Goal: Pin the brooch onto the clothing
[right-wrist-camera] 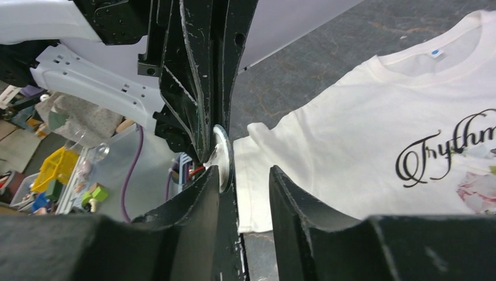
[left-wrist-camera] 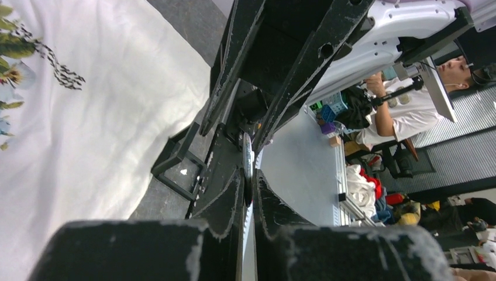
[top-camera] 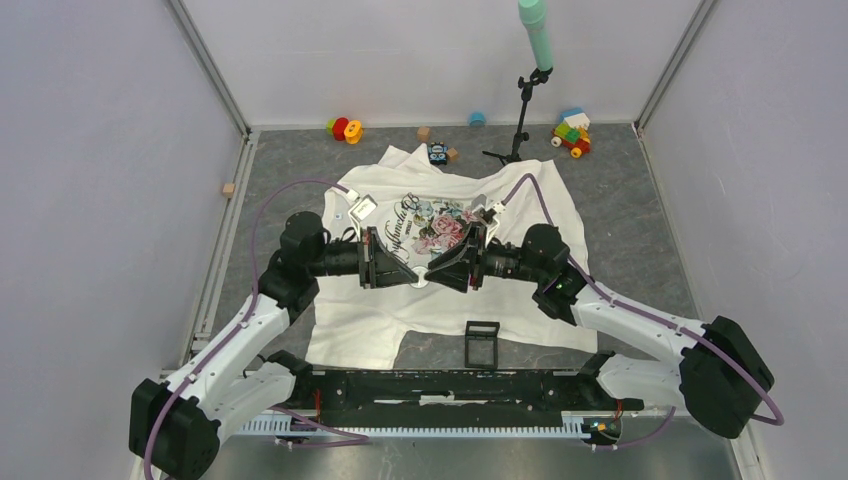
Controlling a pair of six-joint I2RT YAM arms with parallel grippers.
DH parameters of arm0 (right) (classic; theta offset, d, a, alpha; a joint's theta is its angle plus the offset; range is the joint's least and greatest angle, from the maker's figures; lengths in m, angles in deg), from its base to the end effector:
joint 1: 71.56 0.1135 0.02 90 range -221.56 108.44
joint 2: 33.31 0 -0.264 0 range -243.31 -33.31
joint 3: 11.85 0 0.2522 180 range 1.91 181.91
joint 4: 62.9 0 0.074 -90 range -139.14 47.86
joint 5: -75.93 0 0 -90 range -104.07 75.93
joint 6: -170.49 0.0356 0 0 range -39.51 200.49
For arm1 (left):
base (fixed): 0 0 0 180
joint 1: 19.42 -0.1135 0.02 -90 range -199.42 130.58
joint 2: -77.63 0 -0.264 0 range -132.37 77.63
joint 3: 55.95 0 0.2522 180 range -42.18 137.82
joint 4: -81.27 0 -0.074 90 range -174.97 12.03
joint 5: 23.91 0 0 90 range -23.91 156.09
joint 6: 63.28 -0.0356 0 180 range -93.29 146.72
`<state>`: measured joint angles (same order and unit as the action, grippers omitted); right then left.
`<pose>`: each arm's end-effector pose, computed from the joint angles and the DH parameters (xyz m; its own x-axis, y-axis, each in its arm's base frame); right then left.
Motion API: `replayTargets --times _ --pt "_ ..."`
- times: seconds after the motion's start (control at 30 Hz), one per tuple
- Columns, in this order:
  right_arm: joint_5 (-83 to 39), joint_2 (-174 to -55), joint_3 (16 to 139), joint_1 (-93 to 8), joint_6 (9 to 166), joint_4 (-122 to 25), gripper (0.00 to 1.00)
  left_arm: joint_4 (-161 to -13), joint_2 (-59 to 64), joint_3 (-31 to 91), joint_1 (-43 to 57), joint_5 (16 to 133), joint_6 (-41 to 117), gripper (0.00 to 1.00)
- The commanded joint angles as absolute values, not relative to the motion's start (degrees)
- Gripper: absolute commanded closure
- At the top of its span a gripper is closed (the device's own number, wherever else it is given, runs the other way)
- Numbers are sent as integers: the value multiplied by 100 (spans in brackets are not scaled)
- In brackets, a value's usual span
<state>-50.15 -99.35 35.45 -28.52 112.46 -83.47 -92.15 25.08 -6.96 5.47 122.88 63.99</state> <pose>0.1716 0.1889 0.2770 -0.5000 0.1185 -0.8579 -0.8452 0.1488 0.5133 0.1718 -0.1126 0.2910 -0.7191 -0.0320 -0.6942 0.6813 0.1644 -0.7133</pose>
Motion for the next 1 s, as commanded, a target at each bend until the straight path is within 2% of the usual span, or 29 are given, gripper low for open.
replayTargets --times 0.0,0.23,0.5,0.8,0.97 --pt "-5610 -9892 3942 -2919 11121 -8202 56 -8793 2526 -484 577 12797 6124 98" --pt "-6320 -10133 4271 -2920 11336 -8140 47 -7758 2405 -216 607 13039 5428 98" --pt "-6641 -10582 4444 -2920 11575 -7964 52 -7733 2264 -152 873 13069 5343 98" --pt "-7012 -10844 4298 -2859 11775 -7964 69 -7725 2078 -98 1073 12900 5238 98" --pt "-7054 -10837 4166 -2855 11783 -7964 87 -7724 2079 -63 1107 12789 5203 98"
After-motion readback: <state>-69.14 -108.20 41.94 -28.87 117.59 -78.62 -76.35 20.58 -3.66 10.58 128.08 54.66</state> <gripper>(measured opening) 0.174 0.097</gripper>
